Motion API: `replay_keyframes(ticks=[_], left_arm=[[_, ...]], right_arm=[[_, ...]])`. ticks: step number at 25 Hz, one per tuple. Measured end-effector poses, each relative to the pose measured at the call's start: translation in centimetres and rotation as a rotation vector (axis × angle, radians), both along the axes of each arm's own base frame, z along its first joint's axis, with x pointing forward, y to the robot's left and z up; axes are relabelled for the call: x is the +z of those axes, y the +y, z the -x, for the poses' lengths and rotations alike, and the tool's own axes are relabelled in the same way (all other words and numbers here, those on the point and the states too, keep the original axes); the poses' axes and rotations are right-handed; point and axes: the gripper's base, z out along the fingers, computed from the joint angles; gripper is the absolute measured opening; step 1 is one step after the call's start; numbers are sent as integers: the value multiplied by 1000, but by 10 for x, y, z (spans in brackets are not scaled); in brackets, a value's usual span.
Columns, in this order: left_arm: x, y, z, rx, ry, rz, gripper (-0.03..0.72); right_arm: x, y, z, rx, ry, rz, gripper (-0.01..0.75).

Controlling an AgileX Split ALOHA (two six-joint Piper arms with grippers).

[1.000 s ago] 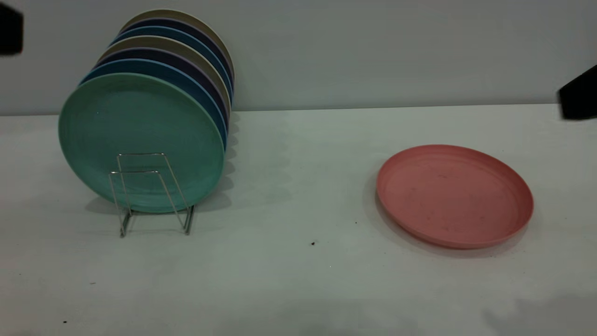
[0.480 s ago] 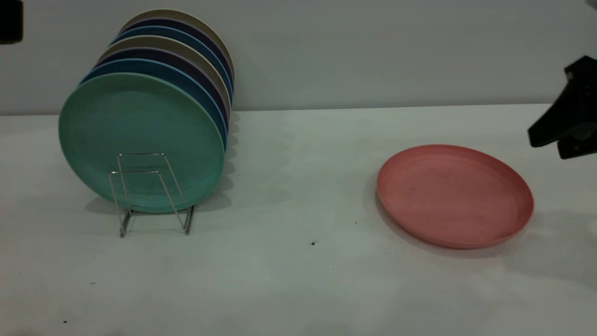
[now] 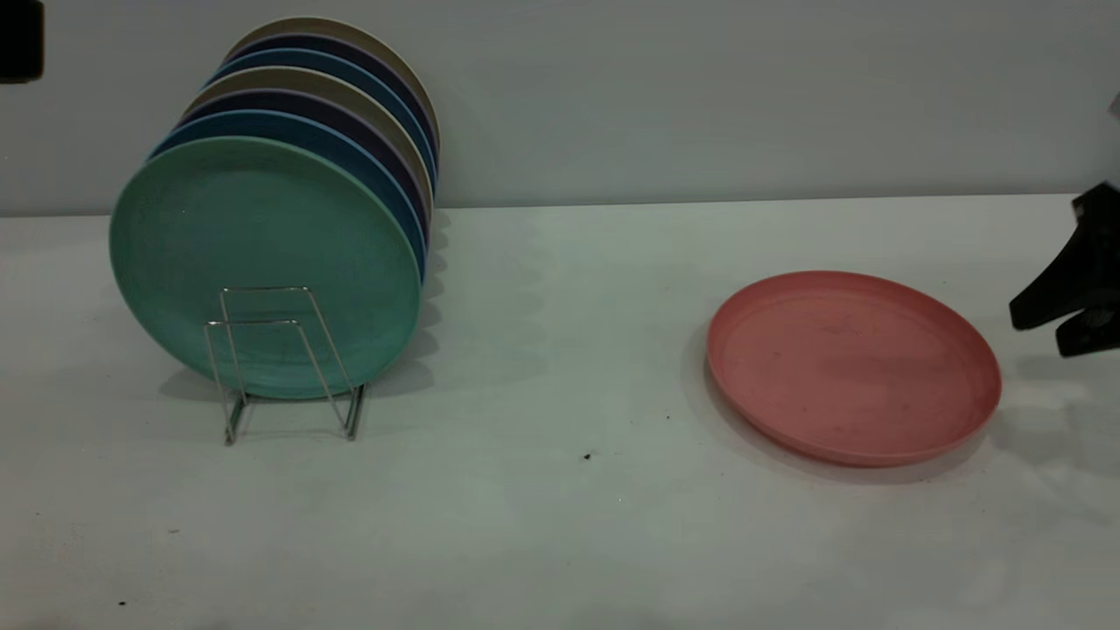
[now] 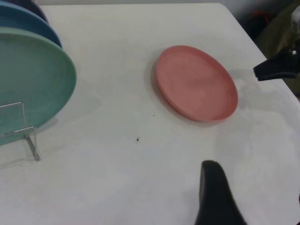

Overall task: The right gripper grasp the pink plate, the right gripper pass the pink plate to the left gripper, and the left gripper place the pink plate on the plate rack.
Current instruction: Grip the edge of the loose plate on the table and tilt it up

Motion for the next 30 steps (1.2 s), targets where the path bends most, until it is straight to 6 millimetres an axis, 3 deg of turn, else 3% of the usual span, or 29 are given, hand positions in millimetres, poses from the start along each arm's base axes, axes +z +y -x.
replay_keyframes(ticks=[8, 17, 21, 30], left_arm=[[0, -1, 1, -12, 6, 3, 456], [0, -1, 1, -14, 8, 4, 456], [0, -2, 1, -21, 11, 6, 456], [-1, -4, 4, -59, 31, 14, 456]], right_arm=[[-30, -3, -15, -11, 30, -10, 444], [-52, 13, -22, -7, 50, -33, 416], [-53, 21, -25, -23, 38, -27, 347], [-59, 25, -27, -48, 44, -15, 89]])
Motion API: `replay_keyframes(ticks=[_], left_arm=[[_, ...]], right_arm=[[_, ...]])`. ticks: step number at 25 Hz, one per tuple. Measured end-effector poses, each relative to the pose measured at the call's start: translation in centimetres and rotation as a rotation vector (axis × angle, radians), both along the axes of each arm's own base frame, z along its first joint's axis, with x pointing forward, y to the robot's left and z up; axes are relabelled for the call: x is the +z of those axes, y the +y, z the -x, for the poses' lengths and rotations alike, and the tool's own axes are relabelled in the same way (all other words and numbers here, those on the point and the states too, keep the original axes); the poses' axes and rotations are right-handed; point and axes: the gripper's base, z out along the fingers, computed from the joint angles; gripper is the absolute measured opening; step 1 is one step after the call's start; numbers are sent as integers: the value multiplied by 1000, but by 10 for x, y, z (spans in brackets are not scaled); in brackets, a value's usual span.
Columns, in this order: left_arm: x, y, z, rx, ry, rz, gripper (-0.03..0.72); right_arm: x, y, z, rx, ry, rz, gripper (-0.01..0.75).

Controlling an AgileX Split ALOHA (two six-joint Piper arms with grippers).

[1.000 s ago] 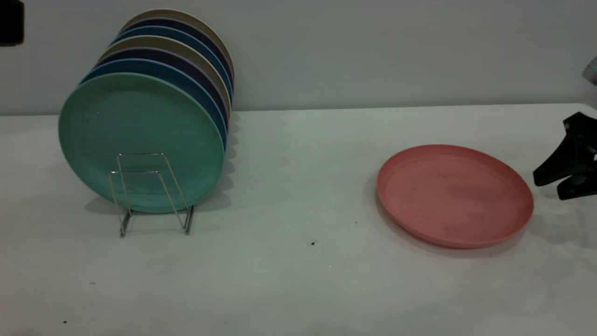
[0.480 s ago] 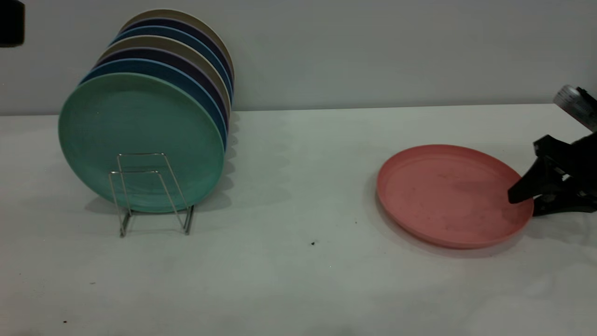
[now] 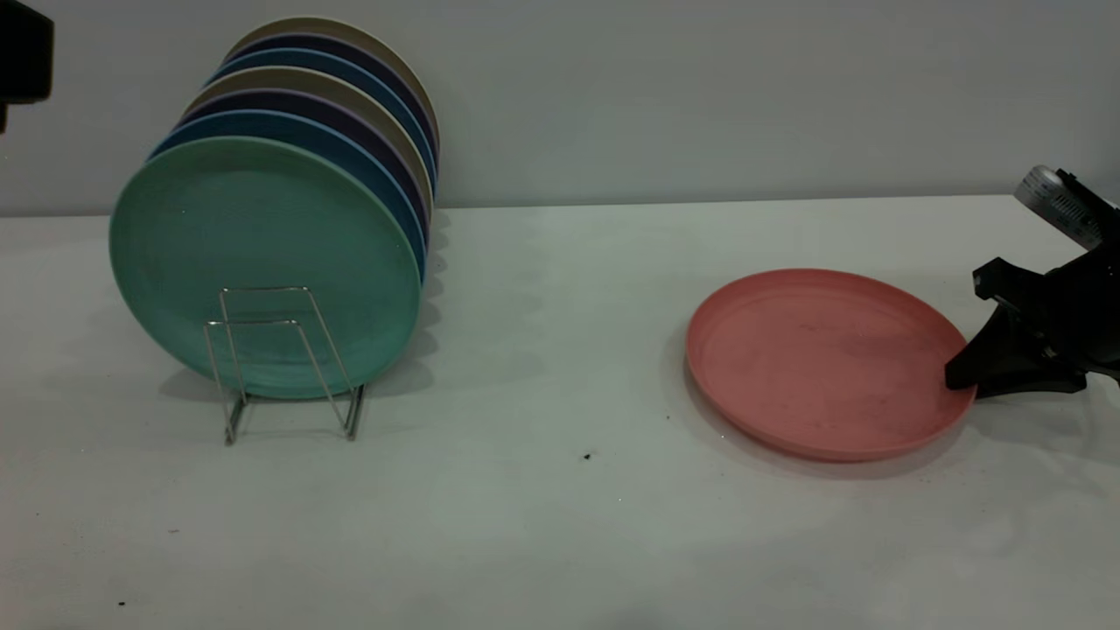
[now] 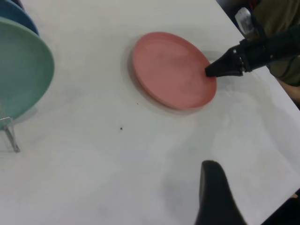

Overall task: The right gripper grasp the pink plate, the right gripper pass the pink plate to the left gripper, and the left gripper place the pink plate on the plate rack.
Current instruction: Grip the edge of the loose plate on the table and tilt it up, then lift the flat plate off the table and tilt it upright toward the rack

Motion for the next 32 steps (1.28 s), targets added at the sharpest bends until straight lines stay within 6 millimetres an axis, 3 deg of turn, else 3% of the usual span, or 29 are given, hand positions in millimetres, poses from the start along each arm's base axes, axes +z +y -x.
replay_keyframes(ticks=[3, 15, 25, 32], left_arm=[[0, -1, 1, -6, 5, 4, 456], [-11, -3, -9, 2, 102, 50, 457], [-49, -7, -46, 15, 266, 128, 458], [-86, -10, -73, 19, 338, 175, 458]], right_arm=[[1, 1, 0, 2, 2, -15, 21], [8, 14, 10, 187, 9, -155, 17], [16, 29, 16, 267, 23, -292, 17], [20, 58, 16, 328, 14, -353, 17]])
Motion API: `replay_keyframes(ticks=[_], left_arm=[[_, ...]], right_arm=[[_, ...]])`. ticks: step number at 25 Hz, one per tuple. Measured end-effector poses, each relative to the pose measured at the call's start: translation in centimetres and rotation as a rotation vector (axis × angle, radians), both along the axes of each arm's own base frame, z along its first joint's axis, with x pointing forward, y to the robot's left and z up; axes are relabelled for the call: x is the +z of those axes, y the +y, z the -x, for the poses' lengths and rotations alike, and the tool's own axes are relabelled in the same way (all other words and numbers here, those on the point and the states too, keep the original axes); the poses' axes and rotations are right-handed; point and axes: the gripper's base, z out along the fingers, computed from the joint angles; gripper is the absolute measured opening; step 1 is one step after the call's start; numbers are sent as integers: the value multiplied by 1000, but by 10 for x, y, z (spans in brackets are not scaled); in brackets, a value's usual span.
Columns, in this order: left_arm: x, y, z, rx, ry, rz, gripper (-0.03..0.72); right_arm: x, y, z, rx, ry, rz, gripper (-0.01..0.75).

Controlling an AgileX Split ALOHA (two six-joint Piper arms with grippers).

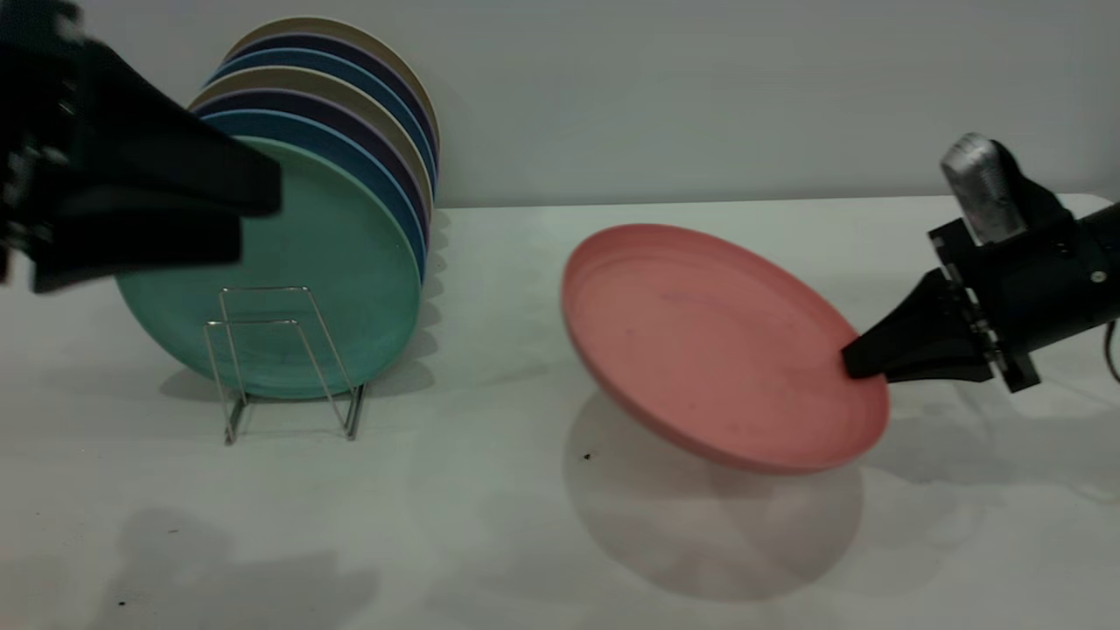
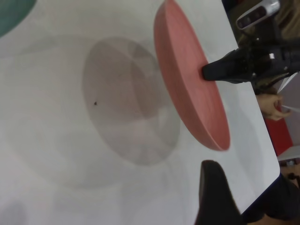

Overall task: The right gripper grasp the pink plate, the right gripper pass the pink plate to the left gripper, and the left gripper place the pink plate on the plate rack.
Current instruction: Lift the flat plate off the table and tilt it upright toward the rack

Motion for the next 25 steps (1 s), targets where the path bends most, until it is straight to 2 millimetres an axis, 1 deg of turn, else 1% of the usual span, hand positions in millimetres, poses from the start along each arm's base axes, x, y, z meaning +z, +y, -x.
replay_keyframes(ticks=[5, 9, 15, 18, 21, 25], left_arm=[[-31, -3, -11, -29, 69, 21, 458], [-47, -6, -18, -63, 76, 47, 458], [-61, -10, -39, -103, 84, 78, 458], [-64, -13, -47, -121, 82, 119, 458], [-66, -14, -51, -118, 92, 137, 458], [-67, -13, -51, -111, 100, 133, 458]], right_arm=[[1, 16, 0, 47, -26, -6, 17], [1, 17, 0, 48, -31, -5, 17], [1, 18, 1, 56, -34, -1, 17], [-1, 23, 1, 75, -37, 19, 17], [-1, 33, 3, 101, -37, 21, 17], [-1, 54, 7, 155, -38, 19, 17]])
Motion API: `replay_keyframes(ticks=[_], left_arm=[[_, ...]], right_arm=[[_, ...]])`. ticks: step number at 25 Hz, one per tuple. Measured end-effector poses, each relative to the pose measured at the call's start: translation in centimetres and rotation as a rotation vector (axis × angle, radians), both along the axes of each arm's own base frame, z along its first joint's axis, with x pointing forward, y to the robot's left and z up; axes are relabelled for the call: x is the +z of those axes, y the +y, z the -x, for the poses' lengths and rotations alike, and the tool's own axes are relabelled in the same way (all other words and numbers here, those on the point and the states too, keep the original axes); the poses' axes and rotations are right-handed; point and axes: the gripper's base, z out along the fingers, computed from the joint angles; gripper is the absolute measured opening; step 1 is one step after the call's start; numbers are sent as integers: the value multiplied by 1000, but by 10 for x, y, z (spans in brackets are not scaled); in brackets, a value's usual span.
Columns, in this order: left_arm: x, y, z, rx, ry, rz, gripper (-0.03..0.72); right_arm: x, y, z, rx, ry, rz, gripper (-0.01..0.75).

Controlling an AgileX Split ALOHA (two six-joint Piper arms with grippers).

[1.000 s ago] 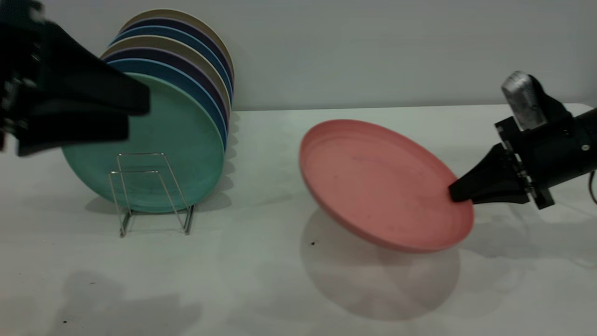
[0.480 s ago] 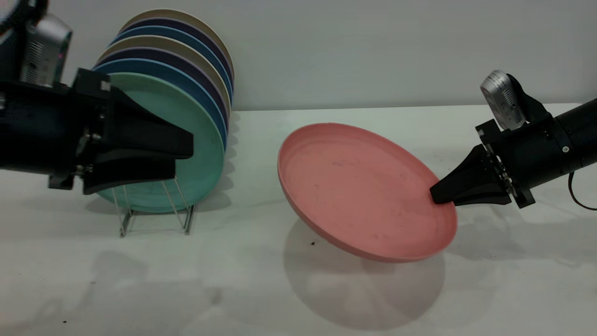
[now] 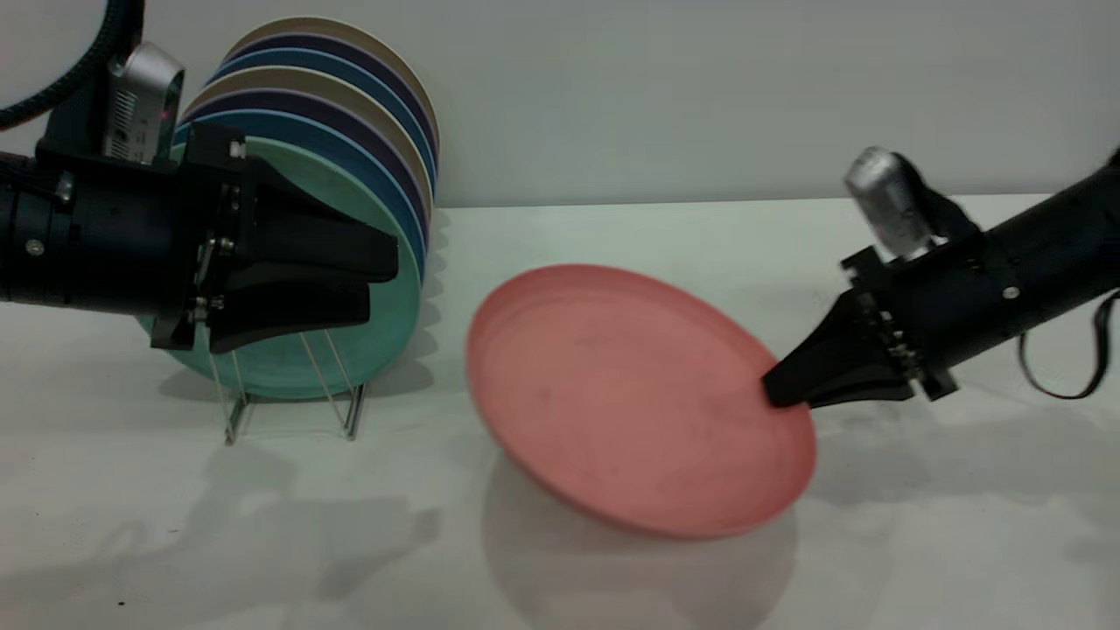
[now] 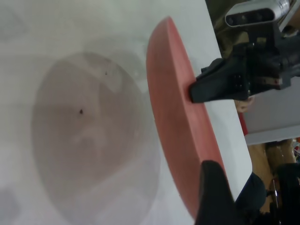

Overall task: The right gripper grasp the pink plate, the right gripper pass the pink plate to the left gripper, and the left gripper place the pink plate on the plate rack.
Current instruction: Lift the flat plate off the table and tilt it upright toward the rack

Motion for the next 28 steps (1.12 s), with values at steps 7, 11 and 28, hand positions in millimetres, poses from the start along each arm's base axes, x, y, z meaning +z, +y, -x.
replay_keyframes(ticks=[7, 11, 28], left_arm=[[-1, 1, 0, 8, 4, -19, 458], [-3, 2, 0, 14, 11, -33, 458], [-4, 3, 0, 10, 23, -47, 422]], right_arm=[[2, 38, 7, 70, -10, -22, 17], [15, 42, 5, 85, -61, -30, 17], [58, 86, 13, 172, -197, -81, 19]])
